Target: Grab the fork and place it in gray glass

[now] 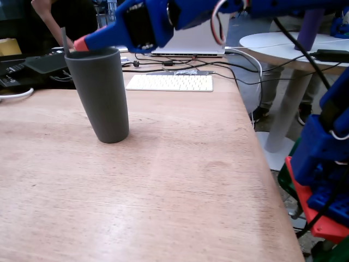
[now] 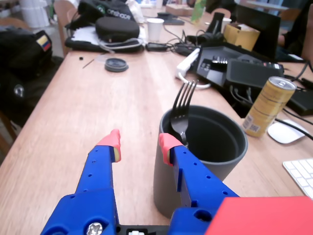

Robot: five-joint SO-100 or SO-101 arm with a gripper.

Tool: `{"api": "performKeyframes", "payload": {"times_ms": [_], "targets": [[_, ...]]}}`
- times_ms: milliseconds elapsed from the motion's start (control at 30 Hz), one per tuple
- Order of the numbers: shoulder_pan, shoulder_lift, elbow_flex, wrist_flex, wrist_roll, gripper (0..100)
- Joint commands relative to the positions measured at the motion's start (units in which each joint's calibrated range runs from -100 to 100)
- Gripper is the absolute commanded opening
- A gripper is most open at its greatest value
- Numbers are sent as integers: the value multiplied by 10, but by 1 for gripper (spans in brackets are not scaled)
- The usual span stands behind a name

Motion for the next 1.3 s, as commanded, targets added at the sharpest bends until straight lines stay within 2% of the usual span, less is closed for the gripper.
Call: {"api": "performKeyframes", "payload": {"times_ms": [0, 300, 433, 633, 733, 833, 1000, 1100, 1200, 1267], "targets": [[-4, -7, -3, 0, 1, 17], [-4, -13, -3, 0, 2, 17], [4, -96, 10, 8, -2, 17], [-6, -336, 166, 42, -1, 18], [-7, -365, 184, 43, 1, 18], [-33, -439, 290, 43, -4, 18], [-62, -637, 531, 51, -65, 18], [-94, -691, 568, 167, -69, 18], [-94, -727, 575, 322, -69, 18], [-94, -761, 598, 387, -69, 17]]}}
